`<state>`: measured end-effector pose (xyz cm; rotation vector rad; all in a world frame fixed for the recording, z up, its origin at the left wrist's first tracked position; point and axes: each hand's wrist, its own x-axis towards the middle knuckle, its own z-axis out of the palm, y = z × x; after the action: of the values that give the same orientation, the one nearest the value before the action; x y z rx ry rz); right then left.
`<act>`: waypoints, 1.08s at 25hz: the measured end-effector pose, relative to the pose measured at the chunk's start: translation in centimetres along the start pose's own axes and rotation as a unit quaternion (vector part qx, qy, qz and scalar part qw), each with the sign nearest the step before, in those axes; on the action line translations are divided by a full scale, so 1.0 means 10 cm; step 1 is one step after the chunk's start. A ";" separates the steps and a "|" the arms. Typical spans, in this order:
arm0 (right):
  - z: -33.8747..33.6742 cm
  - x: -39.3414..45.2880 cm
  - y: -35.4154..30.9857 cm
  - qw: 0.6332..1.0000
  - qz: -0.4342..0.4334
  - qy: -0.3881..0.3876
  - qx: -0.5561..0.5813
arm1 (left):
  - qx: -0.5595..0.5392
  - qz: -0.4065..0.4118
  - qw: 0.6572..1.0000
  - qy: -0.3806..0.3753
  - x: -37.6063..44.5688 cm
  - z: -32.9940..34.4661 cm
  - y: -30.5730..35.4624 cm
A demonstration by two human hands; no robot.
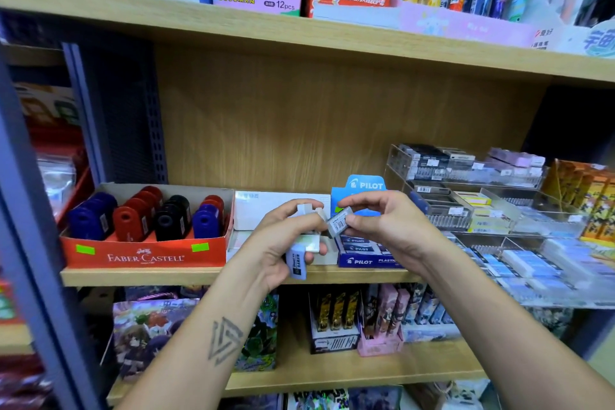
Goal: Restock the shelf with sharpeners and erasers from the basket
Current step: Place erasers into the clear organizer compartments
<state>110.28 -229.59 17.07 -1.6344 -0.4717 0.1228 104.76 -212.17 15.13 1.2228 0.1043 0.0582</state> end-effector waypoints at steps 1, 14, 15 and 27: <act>-0.02 -0.02 0.00 1.000 -0.003 -0.004 0.012 | -0.012 0.000 1.000 0.009 0.01 0.01 0.00; -0.73 -0.25 -0.38 0.964 -0.095 -0.021 -0.246 | -0.016 0.037 0.998 0.038 0.03 0.79 0.13; -0.84 -0.24 -0.42 0.957 -0.106 -0.005 -0.271 | -0.015 0.032 0.999 0.031 0.07 0.91 0.17; -2.41 0.49 -0.53 0.880 -0.053 0.265 -0.390 | 0.017 -0.039 0.999 -0.029 0.91 1.92 0.54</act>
<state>122.00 -249.82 26.23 -2.3125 -0.1766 -0.6694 116.02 -227.34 26.26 1.2524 0.1034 -0.0480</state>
